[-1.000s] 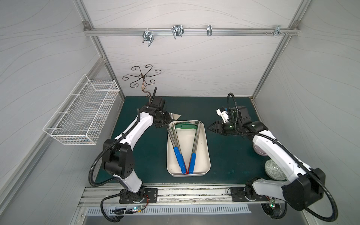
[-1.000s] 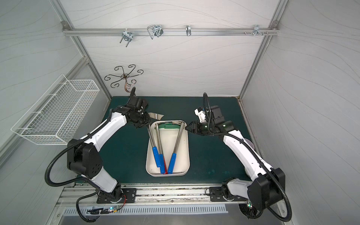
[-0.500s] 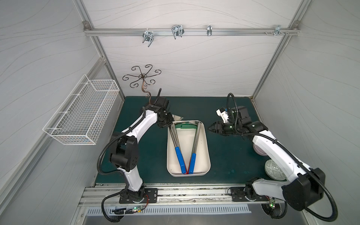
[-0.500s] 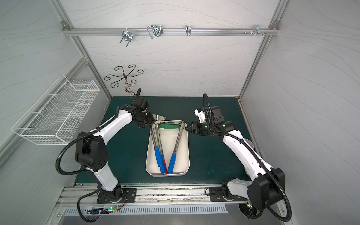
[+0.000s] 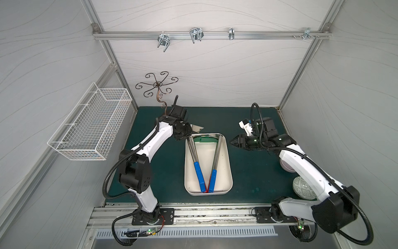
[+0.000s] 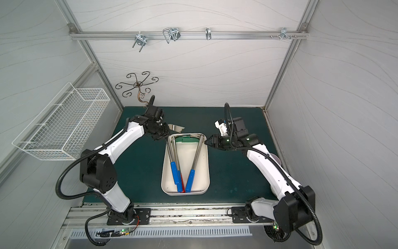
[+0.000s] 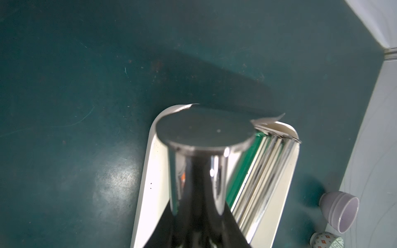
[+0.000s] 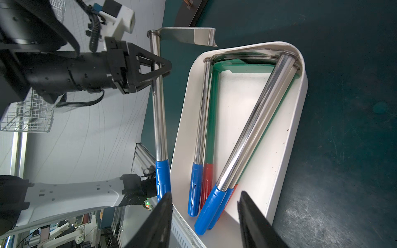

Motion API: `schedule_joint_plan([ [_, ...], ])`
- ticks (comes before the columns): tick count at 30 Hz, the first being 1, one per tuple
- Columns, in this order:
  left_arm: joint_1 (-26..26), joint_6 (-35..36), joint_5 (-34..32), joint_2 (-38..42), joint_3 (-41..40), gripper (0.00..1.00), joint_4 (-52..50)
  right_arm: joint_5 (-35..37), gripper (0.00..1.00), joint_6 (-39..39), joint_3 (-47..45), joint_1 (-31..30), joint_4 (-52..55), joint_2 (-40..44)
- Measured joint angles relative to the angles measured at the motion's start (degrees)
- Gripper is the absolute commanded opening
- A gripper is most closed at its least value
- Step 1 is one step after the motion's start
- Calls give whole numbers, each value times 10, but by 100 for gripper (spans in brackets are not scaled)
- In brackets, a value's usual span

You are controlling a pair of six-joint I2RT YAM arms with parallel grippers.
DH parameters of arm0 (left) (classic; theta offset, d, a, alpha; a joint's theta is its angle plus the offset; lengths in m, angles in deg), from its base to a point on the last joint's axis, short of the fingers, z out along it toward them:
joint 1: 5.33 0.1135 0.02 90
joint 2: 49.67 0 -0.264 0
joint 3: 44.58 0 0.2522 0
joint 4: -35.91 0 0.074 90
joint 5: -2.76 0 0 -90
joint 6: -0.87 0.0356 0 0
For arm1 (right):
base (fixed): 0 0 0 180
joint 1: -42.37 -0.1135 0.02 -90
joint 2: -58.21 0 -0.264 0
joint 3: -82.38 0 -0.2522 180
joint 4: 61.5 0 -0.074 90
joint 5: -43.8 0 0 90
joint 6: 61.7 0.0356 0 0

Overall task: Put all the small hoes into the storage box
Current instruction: Place the hoe in the storage box.

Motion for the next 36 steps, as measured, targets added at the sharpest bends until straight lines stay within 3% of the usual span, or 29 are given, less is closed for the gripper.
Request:
schedule_joint_plan([
  [10,-9,-4,-7,24,-7,0,-5,0,51,0,0,0,0,0],
  [36,-10,-10,-16,-17,-11,0,-3,0,51,0,-1,0,4,0],
])
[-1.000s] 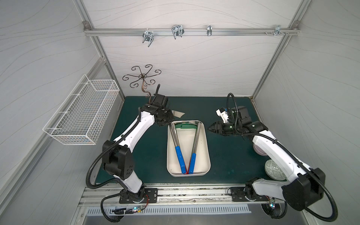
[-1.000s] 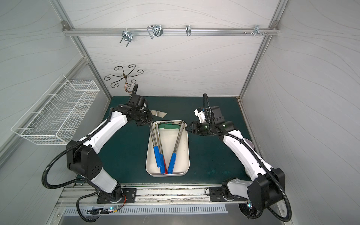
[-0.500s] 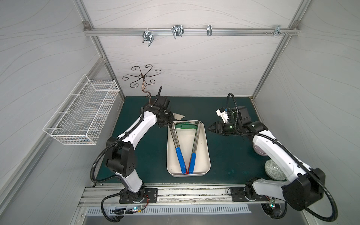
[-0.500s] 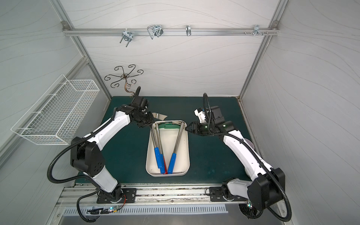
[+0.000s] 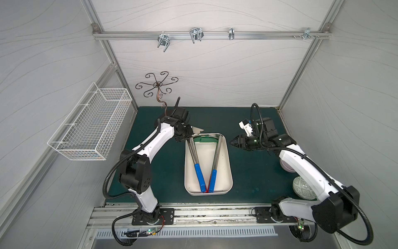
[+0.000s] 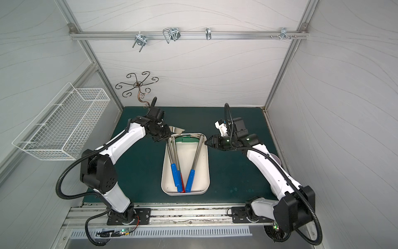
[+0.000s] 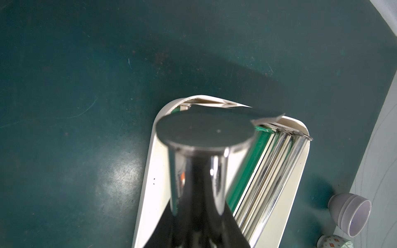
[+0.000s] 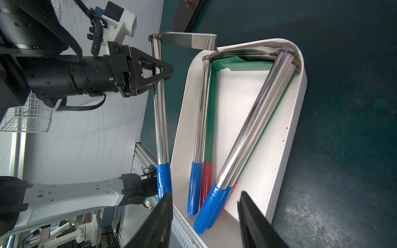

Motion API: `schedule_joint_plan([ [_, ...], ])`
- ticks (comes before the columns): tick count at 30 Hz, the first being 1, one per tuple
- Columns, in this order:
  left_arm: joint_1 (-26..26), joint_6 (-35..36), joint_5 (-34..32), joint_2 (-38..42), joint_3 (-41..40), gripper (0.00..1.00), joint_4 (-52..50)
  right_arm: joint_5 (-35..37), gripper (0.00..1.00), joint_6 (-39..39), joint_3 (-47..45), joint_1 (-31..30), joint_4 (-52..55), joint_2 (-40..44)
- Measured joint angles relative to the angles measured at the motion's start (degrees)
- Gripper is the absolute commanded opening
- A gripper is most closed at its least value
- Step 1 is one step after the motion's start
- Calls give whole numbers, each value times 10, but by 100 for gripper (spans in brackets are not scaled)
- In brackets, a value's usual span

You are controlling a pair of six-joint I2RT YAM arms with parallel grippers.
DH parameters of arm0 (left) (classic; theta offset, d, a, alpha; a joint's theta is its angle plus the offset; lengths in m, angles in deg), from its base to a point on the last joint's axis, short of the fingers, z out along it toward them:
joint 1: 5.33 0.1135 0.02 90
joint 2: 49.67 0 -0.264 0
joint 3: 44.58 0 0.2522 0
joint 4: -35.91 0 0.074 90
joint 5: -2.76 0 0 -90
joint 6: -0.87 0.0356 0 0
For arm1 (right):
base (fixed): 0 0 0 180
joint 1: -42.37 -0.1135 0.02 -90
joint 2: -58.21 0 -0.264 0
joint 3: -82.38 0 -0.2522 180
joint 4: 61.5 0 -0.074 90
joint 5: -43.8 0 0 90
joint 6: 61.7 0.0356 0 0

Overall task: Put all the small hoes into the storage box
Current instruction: Place the hoe in the storage box.

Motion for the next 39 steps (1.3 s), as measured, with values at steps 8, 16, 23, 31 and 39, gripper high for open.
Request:
schedule_joint_plan([
  [8,-1,-2,4,-36,0,0,4,0,51,0,-3,0,0,0],
  [16,0,1,27,-61,0,0,14,-1,51,0,-14,0,0,0],
  [23,2,3,65,-73,-1,0,30,-3,51,0,-17,0,0,0],
  [31,15,-2,113,-73,-29,0,68,-5,51,0,-17,0,0,0],
  [39,28,-12,152,-79,-58,0,106,-7,51,0,-17,0,0,0],
])
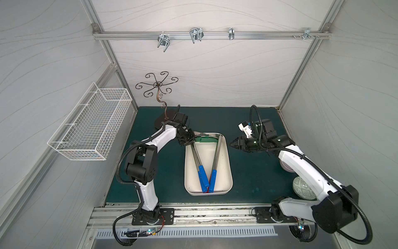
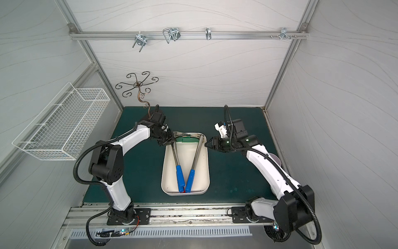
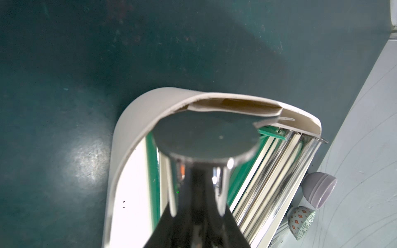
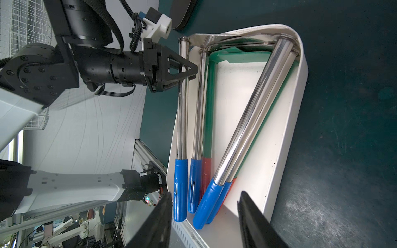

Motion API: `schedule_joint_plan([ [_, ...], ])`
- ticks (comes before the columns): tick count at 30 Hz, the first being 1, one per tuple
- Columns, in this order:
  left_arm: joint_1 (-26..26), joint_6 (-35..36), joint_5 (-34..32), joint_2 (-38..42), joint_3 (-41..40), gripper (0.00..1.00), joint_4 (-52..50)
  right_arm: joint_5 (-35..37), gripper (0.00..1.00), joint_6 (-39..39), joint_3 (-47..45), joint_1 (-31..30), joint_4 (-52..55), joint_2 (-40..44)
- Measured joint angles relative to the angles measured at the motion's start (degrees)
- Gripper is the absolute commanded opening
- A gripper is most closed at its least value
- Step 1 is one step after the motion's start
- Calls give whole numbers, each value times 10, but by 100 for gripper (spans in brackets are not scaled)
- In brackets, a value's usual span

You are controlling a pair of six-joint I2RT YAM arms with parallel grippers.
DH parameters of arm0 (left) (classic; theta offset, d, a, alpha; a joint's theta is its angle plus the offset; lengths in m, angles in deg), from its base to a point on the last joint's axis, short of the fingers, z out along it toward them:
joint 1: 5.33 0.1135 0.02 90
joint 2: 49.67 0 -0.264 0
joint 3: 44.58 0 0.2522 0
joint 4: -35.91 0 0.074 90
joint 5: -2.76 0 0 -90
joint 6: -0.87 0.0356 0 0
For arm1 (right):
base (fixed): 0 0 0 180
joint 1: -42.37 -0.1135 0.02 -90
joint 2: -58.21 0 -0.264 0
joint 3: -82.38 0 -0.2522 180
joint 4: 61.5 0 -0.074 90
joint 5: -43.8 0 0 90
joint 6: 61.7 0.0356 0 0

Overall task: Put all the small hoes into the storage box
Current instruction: Place the hoe in the storage box.

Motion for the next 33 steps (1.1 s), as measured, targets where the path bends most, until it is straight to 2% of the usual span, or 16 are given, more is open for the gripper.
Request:
schedule_joint_plan([
  [6,2,15,0,-6,-2,0,1,-3,51,0,0,0,0,0],
  [7,2,20,-5,-6,-2,5,-1,-3,51,0,-1,0,0,0],
  [10,0,32,-19,-6,-2,32,-4,-4,51,0,-4,0,0,0],
  [11,-2,34,-27,-6,-2,36,-5,-4,51,0,-6,0,0,0],
  [18,-9,36,-49,-20,-3,56,-2,-4,51,0,-9,0,0,-1],
  [26,-11,39,-81,-2,9,56,-34,-4,51,0,-9,0,0,-1],
  [33,-9,48,-122,-5,76,48,-85,-4,51,0,-9,0,0,-1],
])
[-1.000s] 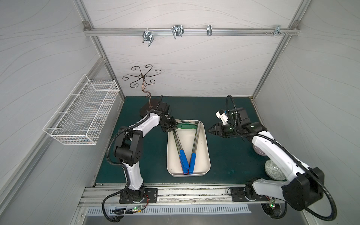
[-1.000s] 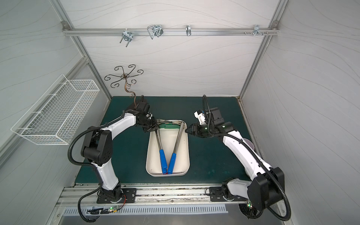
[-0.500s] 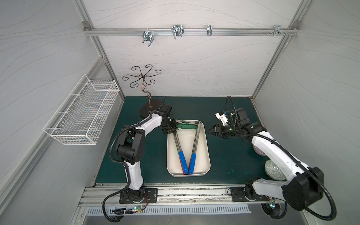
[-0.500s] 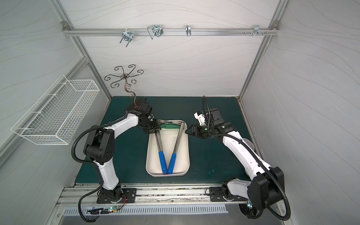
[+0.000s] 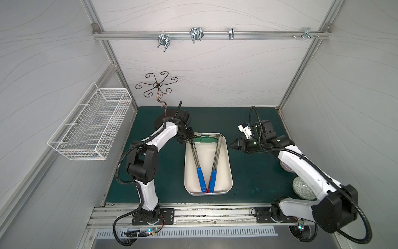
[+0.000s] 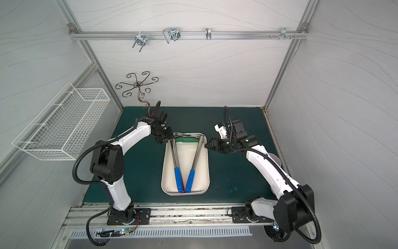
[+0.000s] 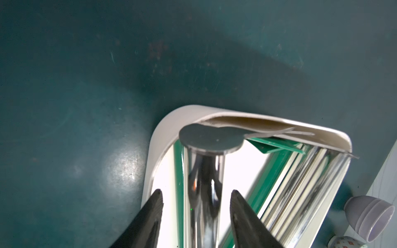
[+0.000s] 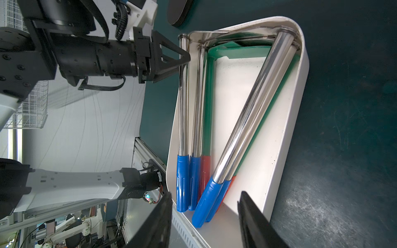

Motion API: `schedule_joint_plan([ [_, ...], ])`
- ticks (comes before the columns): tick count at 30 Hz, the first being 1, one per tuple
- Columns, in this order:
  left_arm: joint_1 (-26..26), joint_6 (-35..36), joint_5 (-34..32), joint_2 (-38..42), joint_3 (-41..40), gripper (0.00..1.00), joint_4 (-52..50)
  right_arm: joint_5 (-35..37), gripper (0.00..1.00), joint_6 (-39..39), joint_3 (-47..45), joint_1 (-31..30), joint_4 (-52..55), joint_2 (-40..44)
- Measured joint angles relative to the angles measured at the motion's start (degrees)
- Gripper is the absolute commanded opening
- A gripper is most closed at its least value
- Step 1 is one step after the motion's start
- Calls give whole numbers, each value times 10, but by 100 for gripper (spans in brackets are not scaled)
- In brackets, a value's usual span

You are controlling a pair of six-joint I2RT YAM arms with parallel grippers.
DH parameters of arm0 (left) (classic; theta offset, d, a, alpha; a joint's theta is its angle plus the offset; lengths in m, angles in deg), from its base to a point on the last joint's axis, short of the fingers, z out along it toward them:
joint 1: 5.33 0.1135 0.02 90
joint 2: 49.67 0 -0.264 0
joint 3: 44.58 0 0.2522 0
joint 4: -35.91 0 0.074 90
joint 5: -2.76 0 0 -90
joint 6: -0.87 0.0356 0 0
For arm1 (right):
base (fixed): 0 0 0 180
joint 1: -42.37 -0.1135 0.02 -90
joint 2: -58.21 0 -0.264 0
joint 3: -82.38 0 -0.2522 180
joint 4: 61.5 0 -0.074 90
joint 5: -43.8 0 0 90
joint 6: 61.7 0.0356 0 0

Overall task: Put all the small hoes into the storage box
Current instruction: Place the hoe in the storage box.

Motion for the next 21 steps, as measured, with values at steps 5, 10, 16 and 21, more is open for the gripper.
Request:
schedule_joint_plan([
  [5,0,3,-8,-36,31,40,-9,0,51,0,0,0,0,0],
  [10,-3,5,-4,-70,45,22,-13,-1,51,0,-2,0,0,0],
  [16,-10,1,-3,-73,51,0,-17,-1,51,-1,-3,0,0,0],
  [21,-10,-3,4,-64,42,0,-8,-1,51,-1,-3,0,0,0],
])
